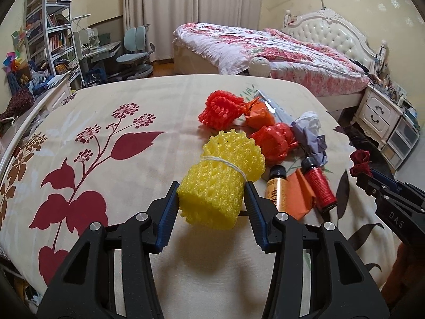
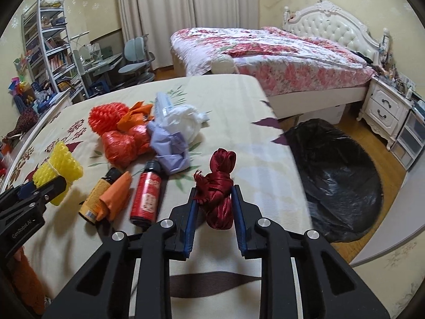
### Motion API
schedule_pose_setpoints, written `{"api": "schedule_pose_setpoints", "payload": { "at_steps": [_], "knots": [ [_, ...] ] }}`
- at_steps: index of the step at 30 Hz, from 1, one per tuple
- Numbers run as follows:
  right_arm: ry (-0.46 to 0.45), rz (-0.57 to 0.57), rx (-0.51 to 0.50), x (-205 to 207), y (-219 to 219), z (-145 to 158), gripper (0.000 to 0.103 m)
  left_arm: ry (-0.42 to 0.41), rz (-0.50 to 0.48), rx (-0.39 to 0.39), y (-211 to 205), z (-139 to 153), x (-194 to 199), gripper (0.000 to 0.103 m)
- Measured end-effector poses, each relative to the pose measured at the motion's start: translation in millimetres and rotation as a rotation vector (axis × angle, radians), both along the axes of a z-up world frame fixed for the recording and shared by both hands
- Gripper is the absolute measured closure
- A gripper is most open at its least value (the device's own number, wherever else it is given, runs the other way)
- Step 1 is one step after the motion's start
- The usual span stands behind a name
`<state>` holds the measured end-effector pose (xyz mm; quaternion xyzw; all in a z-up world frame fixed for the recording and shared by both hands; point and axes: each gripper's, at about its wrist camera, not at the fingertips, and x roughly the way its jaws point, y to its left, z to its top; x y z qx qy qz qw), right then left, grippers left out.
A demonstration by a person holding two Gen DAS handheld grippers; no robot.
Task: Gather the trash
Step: 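Carry the yellow roll and red ribbon with both tools over the black trash bin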
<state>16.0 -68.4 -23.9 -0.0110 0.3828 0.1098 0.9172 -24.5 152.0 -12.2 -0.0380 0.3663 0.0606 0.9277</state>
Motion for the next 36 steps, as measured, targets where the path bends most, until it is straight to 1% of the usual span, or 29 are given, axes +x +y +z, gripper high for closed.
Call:
{"api": "schedule_pose_setpoints", "payload": {
  "at_steps": [7, 13, 18, 23, 27, 36],
  "knots": [
    [-0.036, -0.115, -0.009, 4.1, -48.9, 9.7, 0.077, -0.038, -0.1, -0.009, -45.6, 16.6, 10.3, 0.056],
    [-0.061, -0.196, -0.017, 12.3, -88.2, 14.9, 0.077, -0.048, -0.19, -0.004, -94.4, 20.5, 32.2, 0.056],
    [-0.072, -0.239, -0.027, 21.1, -110.2, 13.0, 0.077, -0.04, -0.239, -0.002, -130.7, 14.9, 55.1, 0.056],
    [-0.052, -0.271, -0.009, 33.0, -128.6, 4.3, 0.077, -0.029, -0.288, 0.019, -165.4, 6.9, 76.3, 0.056],
    [-0.047, -0.293, 0.004, 41.9, -139.8, 0.1, 0.077, -0.024, -0.308, 0.031, -183.6, 1.4, 91.7, 0.056],
    [-0.04, -0.328, -0.01, 61.6, -154.4, -7.5, 0.077, 0.005, -0.331, 0.052, -213.8, -12.0, 126.9, 0.055]
  ]
}}
